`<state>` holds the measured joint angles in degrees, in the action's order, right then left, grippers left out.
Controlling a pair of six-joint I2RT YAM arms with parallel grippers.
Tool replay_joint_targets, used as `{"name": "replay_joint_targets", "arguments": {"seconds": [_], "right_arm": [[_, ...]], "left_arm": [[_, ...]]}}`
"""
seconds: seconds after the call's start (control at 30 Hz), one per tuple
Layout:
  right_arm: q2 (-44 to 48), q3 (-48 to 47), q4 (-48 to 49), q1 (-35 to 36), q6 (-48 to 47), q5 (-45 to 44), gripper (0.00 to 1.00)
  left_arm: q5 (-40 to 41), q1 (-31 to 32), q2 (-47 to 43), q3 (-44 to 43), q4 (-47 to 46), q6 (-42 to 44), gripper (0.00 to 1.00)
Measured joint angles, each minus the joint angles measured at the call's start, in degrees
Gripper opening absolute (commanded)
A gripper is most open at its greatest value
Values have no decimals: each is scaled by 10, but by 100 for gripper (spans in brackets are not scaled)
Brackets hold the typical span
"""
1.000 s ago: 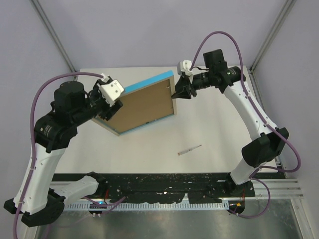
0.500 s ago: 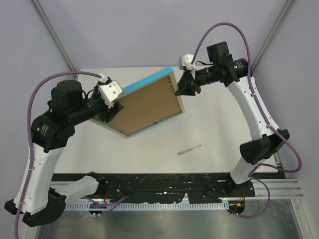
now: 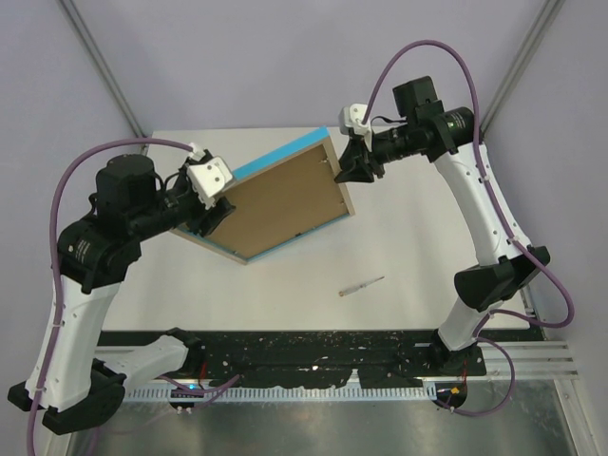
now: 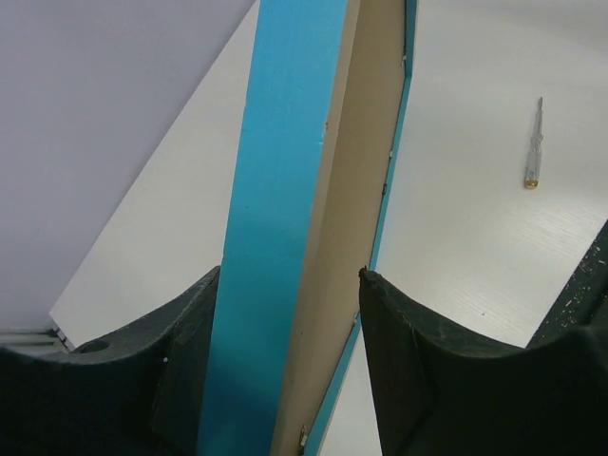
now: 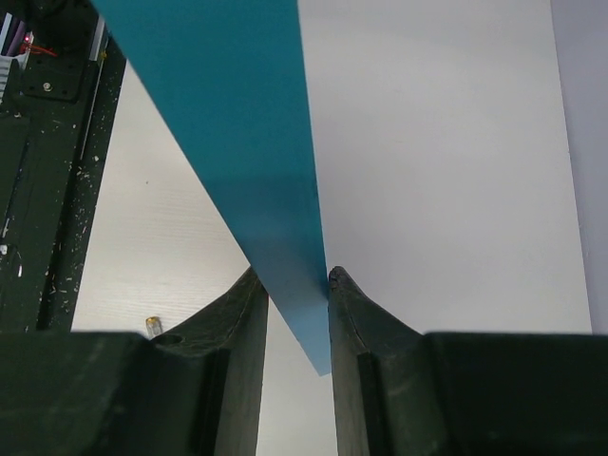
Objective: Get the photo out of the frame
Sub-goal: Turn over the photo frame at the center of the board.
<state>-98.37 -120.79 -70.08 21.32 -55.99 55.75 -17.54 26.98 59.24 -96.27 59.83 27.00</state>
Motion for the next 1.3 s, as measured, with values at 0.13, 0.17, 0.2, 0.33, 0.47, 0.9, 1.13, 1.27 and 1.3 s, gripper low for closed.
{"name": "replay_joint_targets", "arguments": {"seconds": [0.13, 0.17, 0.2, 0.33, 0.47, 0.9, 1.13, 1.27, 1.3], "right_arm": [[0, 0, -3, 1, -7, 0, 8], [0, 2, -3, 3, -8, 0, 8], [0, 2, -3, 3, -9, 0, 8], [0, 5, -3, 4, -10, 2, 8], [0, 8, -2, 3, -12, 5, 8], [0, 32, 15, -11, -17, 16, 8], [0, 32, 15, -14, -17, 10, 8], [0, 31, 14, -14, -17, 7, 8], [0, 29, 12, -15, -17, 6, 8]], "left_arm": [[2, -1, -6, 3, 1, 1, 30], [2, -3, -8, 3, 2, 2, 30], [1, -3, -8, 3, 2, 2, 30], [-2, -7, -9, 3, 4, 3, 31], [-6, -9, -9, 1, 7, 3, 41], [-31, -15, -22, -1, -3, 21, 79], [-32, -16, -16, -7, -9, 24, 65], [-29, -16, -5, -17, -10, 30, 47], [-28, -16, 0, -21, -11, 33, 42]]}}
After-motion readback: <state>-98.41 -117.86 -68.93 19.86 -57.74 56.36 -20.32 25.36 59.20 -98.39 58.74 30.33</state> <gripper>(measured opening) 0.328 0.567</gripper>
